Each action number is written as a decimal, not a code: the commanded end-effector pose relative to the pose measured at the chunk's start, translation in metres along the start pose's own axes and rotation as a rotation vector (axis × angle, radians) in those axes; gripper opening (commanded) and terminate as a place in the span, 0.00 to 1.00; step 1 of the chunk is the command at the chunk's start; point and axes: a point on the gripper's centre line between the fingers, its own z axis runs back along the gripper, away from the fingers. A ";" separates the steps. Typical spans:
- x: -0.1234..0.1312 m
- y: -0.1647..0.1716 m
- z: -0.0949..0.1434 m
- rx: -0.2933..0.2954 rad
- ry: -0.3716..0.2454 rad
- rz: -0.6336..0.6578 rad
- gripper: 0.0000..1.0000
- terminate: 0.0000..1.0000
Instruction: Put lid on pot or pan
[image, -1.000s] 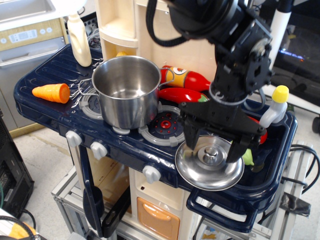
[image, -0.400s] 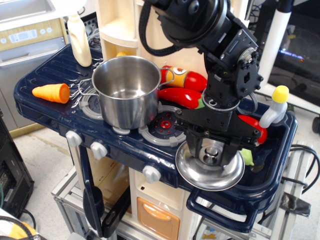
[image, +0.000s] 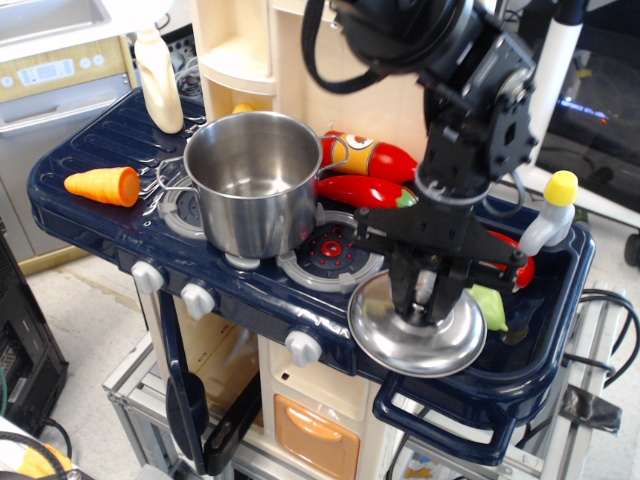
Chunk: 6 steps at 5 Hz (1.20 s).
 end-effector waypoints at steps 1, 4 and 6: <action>-0.003 0.030 0.105 0.113 0.009 -0.005 0.00 0.00; 0.046 0.137 0.106 0.123 -0.126 -0.207 0.00 0.00; 0.043 0.125 0.088 0.073 -0.132 -0.179 0.00 0.00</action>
